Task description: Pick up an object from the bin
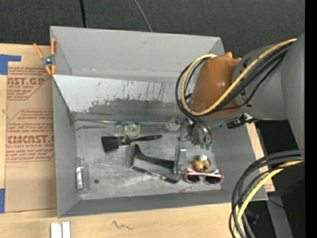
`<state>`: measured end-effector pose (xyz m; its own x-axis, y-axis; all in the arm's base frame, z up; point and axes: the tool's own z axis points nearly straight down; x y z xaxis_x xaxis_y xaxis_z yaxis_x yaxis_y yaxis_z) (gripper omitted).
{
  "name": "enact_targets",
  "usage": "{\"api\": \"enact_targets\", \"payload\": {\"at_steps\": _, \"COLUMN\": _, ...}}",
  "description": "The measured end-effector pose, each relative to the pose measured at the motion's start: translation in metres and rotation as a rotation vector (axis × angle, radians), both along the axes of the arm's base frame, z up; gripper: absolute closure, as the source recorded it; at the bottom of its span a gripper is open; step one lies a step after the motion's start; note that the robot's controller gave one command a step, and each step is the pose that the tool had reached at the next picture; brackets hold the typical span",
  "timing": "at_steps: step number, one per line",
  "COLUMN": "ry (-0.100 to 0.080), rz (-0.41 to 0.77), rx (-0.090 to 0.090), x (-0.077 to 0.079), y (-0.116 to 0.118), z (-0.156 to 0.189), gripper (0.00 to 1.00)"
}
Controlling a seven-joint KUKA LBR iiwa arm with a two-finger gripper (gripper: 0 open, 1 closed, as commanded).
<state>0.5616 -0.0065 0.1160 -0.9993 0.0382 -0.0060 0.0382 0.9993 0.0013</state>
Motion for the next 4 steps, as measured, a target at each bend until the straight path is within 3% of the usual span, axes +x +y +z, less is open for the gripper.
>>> {"api": "enact_targets", "payload": {"at_steps": 1, "ry": 0.013, "rz": -0.019, "rx": 0.002, "x": -0.005, "y": 0.02, "z": -0.024, "gripper": 0.0}}
{"api": "enact_targets", "payload": {"at_steps": 2, "ry": 0.008, "rz": -0.112, "rx": 0.001, "x": -0.033, "y": 0.042, "z": -0.005, "gripper": 0.0}}
{"api": "enact_targets", "payload": {"at_steps": 3, "ry": 0.004, "rz": -0.104, "rx": -0.001, "x": -0.036, "y": 0.058, "z": -0.043, "gripper": 0.0}}
{"api": "enact_targets", "payload": {"at_steps": 4, "ry": -0.007, "rz": -0.142, "rx": 0.001, "x": -0.042, "y": 0.058, "z": -0.043, "gripper": 1.0}}
